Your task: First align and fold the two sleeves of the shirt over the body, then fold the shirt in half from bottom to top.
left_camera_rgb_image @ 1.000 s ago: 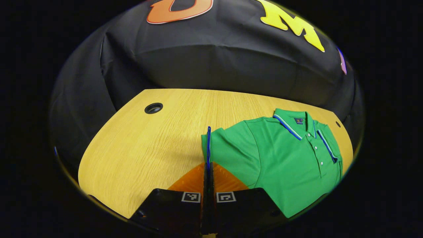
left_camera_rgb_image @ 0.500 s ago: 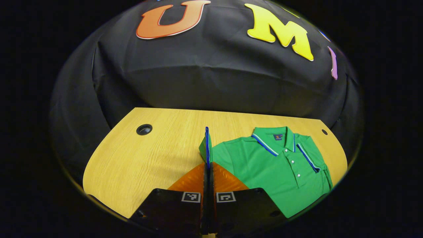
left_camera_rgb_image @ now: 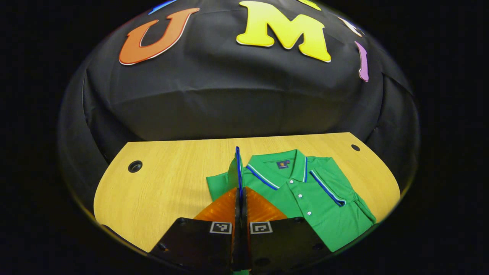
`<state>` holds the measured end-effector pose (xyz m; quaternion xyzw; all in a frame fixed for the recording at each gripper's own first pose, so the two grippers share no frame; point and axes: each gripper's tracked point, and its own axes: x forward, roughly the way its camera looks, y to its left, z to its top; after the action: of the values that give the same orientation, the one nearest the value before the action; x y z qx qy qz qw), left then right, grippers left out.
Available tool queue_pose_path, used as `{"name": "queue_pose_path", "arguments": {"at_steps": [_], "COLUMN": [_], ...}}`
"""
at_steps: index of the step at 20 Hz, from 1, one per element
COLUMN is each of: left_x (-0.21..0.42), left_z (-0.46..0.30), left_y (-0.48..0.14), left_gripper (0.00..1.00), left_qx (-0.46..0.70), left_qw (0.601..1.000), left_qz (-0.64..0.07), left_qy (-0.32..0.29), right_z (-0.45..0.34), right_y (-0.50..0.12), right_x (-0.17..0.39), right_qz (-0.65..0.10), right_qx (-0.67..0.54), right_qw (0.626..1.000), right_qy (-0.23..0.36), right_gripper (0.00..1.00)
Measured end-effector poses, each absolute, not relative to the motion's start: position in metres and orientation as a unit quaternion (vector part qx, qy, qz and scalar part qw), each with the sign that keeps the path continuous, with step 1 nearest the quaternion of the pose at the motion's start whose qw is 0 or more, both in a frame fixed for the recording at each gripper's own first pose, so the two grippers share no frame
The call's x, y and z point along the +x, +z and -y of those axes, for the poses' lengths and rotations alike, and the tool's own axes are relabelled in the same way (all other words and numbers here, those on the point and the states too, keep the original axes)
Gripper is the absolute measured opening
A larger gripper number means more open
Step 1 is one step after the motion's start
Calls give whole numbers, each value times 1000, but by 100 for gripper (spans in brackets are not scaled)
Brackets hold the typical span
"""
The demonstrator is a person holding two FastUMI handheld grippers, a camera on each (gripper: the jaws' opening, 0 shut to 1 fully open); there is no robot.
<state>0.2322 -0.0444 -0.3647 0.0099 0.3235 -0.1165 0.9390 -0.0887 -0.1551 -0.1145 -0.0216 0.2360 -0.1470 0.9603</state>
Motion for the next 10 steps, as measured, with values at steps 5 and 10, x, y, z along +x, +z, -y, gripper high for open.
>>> {"name": "queue_pose_path", "arguments": {"at_steps": [5, 10], "left_x": [223, 205], "left_z": [77, 77], "left_y": [-379, -363], "left_gripper": [44, 100], "left_qx": [18, 15], "left_qw": [933, 941], "left_qz": [-336, -315], "left_qy": [-127, -120], "right_z": [175, 180], "right_y": [-110, -117], "right_x": [-97, -95], "right_qz": [-230, -237], "right_qx": [-14, -17], "right_qw": [959, 959], "right_qy": [-165, -154], "right_gripper": [95, 96]}}
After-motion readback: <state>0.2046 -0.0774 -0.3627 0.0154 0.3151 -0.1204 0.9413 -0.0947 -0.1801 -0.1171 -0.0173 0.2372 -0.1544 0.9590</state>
